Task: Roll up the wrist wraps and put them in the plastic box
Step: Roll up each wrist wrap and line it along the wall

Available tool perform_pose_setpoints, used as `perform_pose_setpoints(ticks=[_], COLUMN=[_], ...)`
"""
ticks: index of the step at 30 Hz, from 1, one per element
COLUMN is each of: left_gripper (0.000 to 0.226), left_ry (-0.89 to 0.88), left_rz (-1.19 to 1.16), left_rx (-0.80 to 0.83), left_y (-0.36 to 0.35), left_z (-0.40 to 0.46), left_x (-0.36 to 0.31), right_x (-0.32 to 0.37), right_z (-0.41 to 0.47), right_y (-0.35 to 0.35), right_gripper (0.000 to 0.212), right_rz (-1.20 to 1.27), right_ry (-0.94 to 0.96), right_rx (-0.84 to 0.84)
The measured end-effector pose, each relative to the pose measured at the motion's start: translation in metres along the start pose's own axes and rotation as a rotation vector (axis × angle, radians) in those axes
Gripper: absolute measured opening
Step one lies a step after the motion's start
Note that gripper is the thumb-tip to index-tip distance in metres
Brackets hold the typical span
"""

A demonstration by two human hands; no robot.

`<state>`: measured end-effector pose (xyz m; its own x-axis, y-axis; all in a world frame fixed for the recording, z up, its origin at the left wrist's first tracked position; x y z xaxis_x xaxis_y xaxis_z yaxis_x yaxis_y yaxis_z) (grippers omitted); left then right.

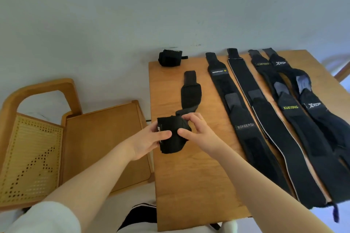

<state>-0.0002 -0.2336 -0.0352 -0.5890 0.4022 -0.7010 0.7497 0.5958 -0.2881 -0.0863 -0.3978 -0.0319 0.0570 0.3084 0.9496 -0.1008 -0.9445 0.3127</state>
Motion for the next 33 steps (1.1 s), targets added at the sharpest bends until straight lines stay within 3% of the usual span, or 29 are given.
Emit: perform_pose_setpoints(ticks=[4, 8, 11, 14, 17, 18, 22, 27, 30, 33], left_gripper=[0.045, 0.040, 0.043, 0.042, 0.042, 0.042, 0.049, 0.048, 0.043, 0.045], left_ry=[0.003, -0.036, -0.047, -0.043, -0.063, -0.077, -0.102, -0.073, -0.092, -0.095], left_rz=[0.096, 0.134, 0.170, 0.282, 0.440, 0.455, 0.403, 0.399, 0.242, 0.306], left_rx=[0.027, 0.008, 0.047, 0.062, 0.059, 0.051, 0.001, 0.038, 0.100, 0.161], left_y=[0.008, 0.017, 0.018, 0.023, 0.023, 0.021, 0.021, 0.029, 0.025, 0.022], left_z=[-0.006, -0.015, -0.021, -0.028, -0.035, -0.036, -0.037, -0.038, -0.040, -0.044], left_x=[-0.009, -0.015, -0.018, -0.025, -0.036, -0.039, -0.039, -0.030, -0.035, -0.045], right_x=[0.020, 0.032, 0.036, 0.042, 0.055, 0.059, 0.068, 0.085, 0.082, 0.085], right_z=[0.001, -0.006, -0.010, -0.009, -0.007, -0.008, -0.014, -0.031, -0.028, -0.024], right_y=[0.004, 0.011, 0.006, -0.002, -0.013, -0.015, -0.008, -0.011, -0.016, -0.019], right_gripper=[0.013, 0.013, 0.009, 0.017, 0.021, 0.020, 0.010, 0.033, 0.061, 0.076], right_rz=[0.150, 0.043, -0.017, -0.250, -0.734, -0.769, -0.433, -0.271, -0.339, -0.369], right_ry=[-0.063, -0.064, -0.077, -0.104, 0.033, 0.059, -0.001, 0.109, 0.097, 0.123], right_rx=[0.072, 0.115, 0.041, -0.062, -0.166, -0.218, -0.412, -0.025, -0.033, 0.024])
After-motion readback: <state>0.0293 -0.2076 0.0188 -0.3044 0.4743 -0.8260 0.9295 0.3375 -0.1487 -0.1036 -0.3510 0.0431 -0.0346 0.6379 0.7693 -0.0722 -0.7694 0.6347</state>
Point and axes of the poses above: each hand's wrist, its own z-axis towards the middle knuckle, its own y-axis out of the back of the hand, x = y × z, the point moved 1 cm from there along z, towards the middle knuckle, and after that the axes turned 13 degrees about y, right-handed, at the moved point
